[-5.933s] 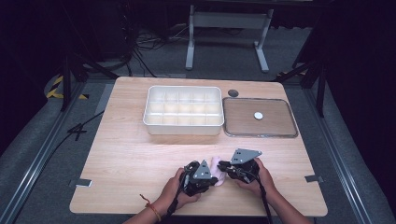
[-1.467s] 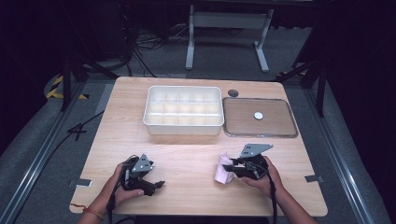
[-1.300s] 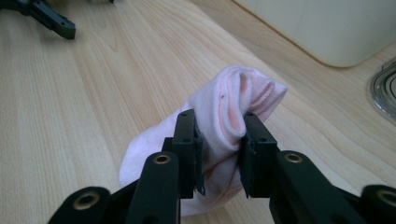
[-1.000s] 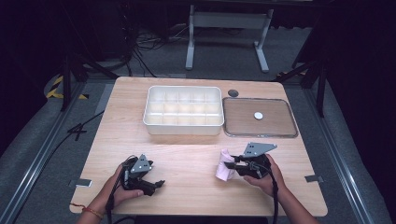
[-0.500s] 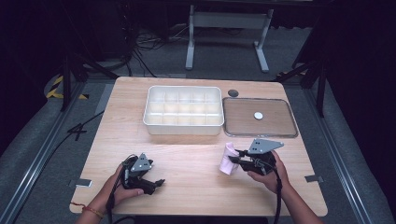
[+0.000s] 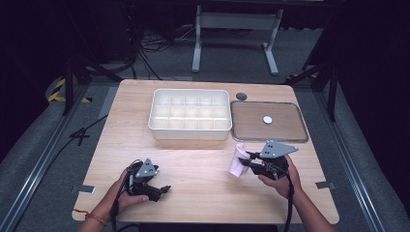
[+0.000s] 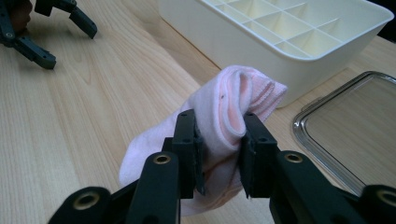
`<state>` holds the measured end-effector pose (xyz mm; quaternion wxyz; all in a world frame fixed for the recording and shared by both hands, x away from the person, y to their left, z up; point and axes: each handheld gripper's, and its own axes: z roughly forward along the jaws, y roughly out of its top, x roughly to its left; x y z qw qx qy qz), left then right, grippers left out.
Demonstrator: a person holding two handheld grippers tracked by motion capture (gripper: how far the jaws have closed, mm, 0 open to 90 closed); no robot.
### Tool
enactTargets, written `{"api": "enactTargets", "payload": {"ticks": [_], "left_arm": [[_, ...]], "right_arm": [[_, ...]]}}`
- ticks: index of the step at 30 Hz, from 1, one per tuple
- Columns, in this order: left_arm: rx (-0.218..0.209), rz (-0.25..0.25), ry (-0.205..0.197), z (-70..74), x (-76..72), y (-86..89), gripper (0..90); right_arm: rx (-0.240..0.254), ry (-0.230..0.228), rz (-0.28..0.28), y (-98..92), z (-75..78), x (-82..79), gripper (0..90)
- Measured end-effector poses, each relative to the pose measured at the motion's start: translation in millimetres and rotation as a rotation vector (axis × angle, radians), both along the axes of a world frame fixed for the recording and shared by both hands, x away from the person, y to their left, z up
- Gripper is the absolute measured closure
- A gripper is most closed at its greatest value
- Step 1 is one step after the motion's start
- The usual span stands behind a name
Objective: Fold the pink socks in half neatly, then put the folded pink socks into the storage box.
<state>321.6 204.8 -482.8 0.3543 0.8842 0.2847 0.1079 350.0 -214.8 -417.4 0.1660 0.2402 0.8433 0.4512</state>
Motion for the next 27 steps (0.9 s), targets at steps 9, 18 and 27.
{"api": "enactTargets", "payload": {"ticks": [9, 18, 27], "left_arm": [[-0.001, 0.001, -0.001, -0.1, -0.1, -0.1, 13.9], [-0.002, 0.002, -0.001, -0.2, -0.2, -0.2, 13.9], [-0.005, 0.001, 0.003, -0.3, 0.0, -0.3, 13.7]], "right_arm": [[0.024, -0.022, -0.02, -5.1, 6.0, 1.2, 71.2], [0.036, -0.044, -0.026, -6.5, 12.1, 1.1, 71.2], [0.029, -0.055, -0.032, -7.0, 14.9, 6.7, 71.2]]}}
